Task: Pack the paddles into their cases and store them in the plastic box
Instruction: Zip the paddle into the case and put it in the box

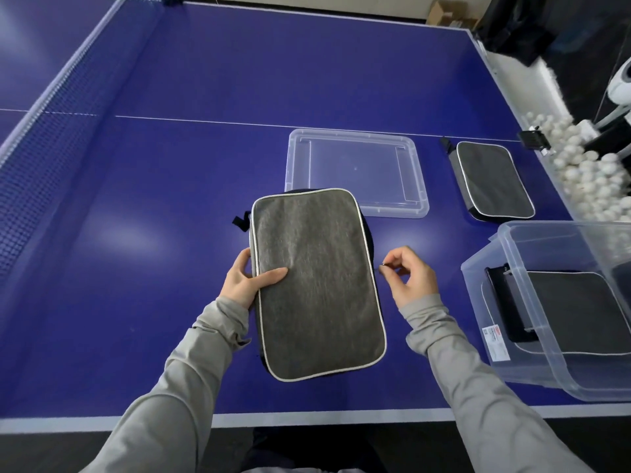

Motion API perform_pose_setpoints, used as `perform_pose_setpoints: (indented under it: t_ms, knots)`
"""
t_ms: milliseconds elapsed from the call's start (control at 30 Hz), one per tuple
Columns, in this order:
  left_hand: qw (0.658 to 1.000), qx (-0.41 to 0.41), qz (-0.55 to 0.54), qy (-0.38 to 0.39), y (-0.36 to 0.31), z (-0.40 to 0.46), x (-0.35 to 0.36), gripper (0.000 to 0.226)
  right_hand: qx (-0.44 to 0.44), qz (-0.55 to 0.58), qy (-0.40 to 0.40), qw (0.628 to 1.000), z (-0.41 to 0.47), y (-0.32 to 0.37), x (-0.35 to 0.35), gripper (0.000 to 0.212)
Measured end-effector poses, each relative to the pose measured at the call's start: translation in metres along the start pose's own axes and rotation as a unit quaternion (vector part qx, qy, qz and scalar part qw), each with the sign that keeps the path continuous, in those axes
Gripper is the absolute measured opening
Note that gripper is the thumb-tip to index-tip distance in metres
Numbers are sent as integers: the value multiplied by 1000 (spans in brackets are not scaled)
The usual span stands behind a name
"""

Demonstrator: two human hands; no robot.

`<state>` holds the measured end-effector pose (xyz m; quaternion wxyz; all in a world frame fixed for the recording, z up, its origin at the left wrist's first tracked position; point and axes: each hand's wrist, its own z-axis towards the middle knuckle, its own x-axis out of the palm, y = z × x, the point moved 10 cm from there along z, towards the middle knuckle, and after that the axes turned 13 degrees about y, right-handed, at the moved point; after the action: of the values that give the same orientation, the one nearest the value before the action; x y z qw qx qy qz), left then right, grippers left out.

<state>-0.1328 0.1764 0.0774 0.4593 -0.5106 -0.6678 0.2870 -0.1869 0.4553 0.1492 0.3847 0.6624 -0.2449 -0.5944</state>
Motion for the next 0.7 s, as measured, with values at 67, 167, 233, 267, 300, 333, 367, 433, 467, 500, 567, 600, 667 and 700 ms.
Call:
perform_pose_setpoints:
  t_ms: [67, 167, 233, 267, 300, 333, 367, 433, 467, 500, 567, 600, 667, 700]
  knots:
    - [999, -3, 28, 25, -1, 0, 3, 74, -6, -3, -4, 1000, 6, 6, -2, 8]
    - [996, -8, 64, 63, -3, 1, 10, 76, -6, -10, -13, 1000, 18, 12, -10, 7]
    - [991, -9, 100, 92, -5, 2, 15, 69, -5, -16, -21, 1000, 27, 14, -17, 6]
    - [987, -9, 121, 103, -7, 3, 17, 66, -4, -21, -24, 999, 30, 15, -21, 6]
    - [983, -10, 144, 112, -8, 3, 19, 64, -3, -29, -23, 999, 34, 16, -24, 7]
    - [979, -10, 167, 119, -10, 4, 21, 64, -1, -39, -19, 999, 37, 17, -26, 6]
    - [974, -9, 188, 127, -13, 4, 23, 64, 1, -50, -11, 999, 40, 17, -27, 6]
    - [965, -5, 222, 138, -19, 4, 27, 66, 2, -66, 4, 998, 43, 19, -26, 6]
    - [960, -4, 242, 139, -23, 4, 27, 68, 0, -71, 9, 997, 44, 21, -25, 6]
    - [954, -1, 266, 140, -27, 4, 28, 69, -4, -76, 14, 997, 45, 24, -24, 5]
    - [935, 4, 324, 145, -34, 5, 29, 71, -14, -95, 27, 995, 46, 31, -20, 5]
    - [923, 6, 354, 149, -37, 6, 31, 71, -21, -105, 34, 994, 47, 35, -18, 5]
    - [905, 4, 398, 149, -43, 7, 32, 73, -35, -113, 48, 992, 48, 44, -13, 4]
    - [899, 0, 412, 147, -45, 7, 32, 73, -42, -112, 53, 991, 48, 49, -11, 4]
